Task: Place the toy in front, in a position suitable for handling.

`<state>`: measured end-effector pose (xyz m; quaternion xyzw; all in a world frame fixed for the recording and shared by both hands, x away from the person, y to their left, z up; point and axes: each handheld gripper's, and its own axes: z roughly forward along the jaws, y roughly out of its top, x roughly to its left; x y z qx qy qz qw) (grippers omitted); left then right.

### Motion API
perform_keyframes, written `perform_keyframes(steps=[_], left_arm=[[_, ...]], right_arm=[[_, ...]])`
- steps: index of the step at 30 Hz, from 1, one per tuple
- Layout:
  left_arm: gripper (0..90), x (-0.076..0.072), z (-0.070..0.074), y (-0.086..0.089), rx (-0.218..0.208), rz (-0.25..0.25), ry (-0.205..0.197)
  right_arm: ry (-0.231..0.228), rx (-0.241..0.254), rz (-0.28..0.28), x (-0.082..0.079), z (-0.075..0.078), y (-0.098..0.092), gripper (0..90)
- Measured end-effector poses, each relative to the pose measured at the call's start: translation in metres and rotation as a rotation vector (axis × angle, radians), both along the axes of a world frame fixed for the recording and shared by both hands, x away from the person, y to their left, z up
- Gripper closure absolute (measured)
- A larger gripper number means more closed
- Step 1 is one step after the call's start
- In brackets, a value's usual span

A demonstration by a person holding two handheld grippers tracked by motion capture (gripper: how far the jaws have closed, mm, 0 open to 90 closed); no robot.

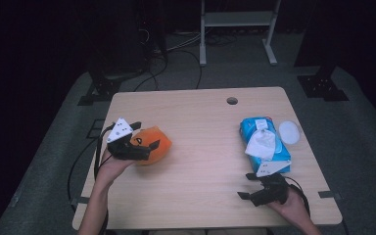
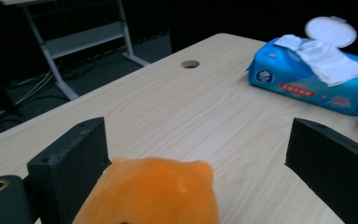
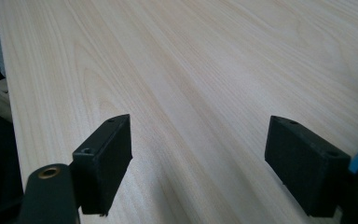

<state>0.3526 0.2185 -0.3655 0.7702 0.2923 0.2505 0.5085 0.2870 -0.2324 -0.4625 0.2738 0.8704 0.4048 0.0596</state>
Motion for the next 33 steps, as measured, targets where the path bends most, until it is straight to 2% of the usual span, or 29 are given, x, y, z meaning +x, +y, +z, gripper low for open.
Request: perform_keyframes(steps=[10,19,27,33], left_arm=[[5.1,0.009,-0.017,0.021,-0.015,0.064,0.039],[5.1,0.016,-0.032,0.029,-0.004,0.103,0.057],[5.1,0.022,-0.044,0.029,-0.014,0.097,0.094],[5.6,0.027,-0.058,0.027,0.011,0.105,0.131]], right_arm=[[0.001,-0.003,0.006,0.000,0.000,0.001,21.8],[0.002,-0.009,0.015,0.000,-0.001,0.002,21.9],[0.000,-0.013,0.023,-0.001,-0.001,0.003,21.9],[0.001,-0.015,0.029,-0.001,-0.001,0.004,21.9]])
